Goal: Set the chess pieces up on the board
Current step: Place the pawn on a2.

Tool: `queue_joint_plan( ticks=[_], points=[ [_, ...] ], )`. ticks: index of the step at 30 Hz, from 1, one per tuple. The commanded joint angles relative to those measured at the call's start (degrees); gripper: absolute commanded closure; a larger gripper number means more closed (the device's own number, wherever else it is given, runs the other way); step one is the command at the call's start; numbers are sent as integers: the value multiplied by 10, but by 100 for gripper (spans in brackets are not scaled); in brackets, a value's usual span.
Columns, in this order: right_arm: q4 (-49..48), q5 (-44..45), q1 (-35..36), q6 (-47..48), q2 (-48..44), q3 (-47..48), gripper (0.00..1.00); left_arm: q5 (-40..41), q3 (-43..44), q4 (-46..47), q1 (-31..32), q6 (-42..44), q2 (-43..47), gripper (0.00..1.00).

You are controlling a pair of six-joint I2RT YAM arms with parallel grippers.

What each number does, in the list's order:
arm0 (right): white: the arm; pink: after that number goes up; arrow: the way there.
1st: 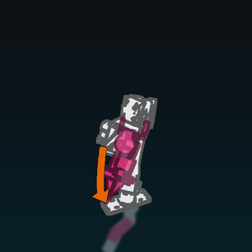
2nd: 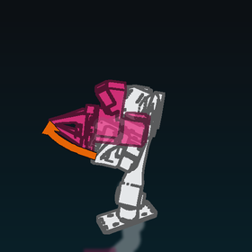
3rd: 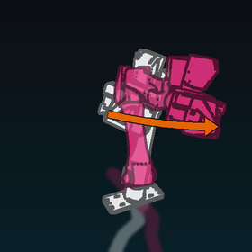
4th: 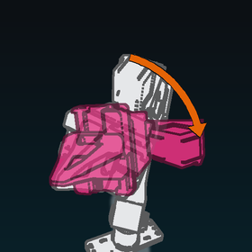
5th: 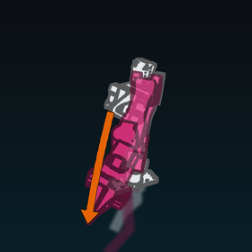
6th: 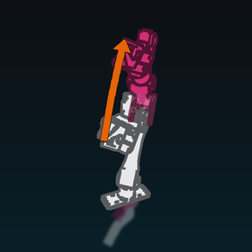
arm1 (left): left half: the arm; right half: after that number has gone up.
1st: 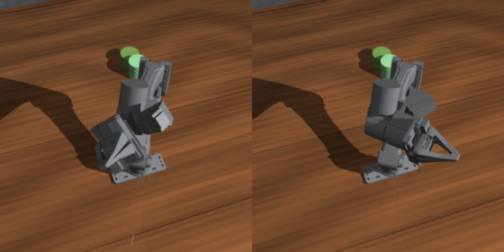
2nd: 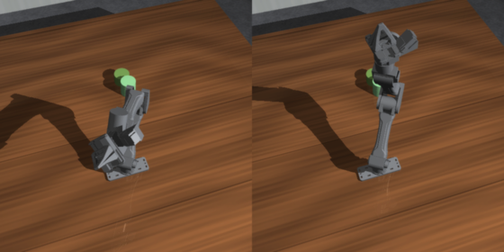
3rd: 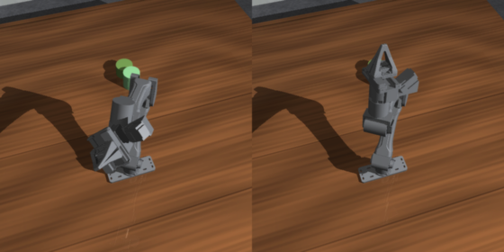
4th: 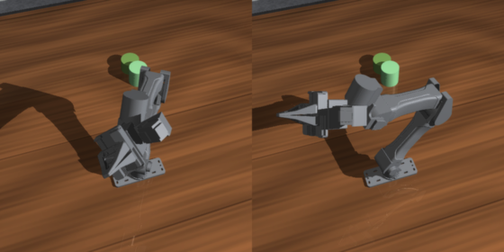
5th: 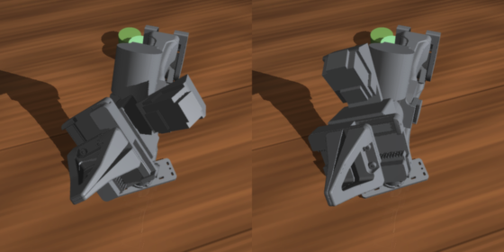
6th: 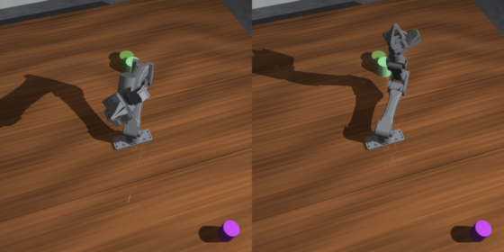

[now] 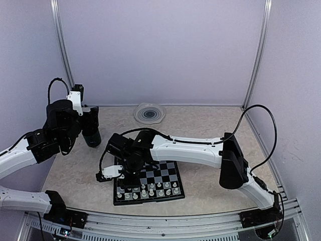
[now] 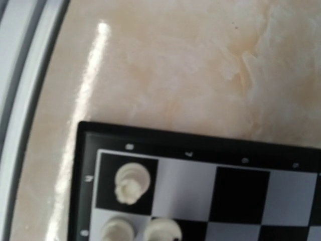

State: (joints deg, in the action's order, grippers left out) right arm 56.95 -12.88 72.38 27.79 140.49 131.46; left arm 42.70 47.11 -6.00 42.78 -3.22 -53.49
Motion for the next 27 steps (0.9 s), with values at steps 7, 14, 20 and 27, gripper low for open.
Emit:
queue_joint_plan(
  ticks=[7,14,20,27],
  points=[
    [2,7,5,-3,47,40,93,-4,5,-6,2,-6,-12,16],
    [1,9,5,-3,60,44,93,-7,8,-9,2,-3,-17,16],
    [0,8,5,-3,67,48,93,-12,10,-11,2,-3,-22,16],
    [-1,9,5,-4,76,52,92,-17,11,-15,3,-3,-26,16]
  ],
)
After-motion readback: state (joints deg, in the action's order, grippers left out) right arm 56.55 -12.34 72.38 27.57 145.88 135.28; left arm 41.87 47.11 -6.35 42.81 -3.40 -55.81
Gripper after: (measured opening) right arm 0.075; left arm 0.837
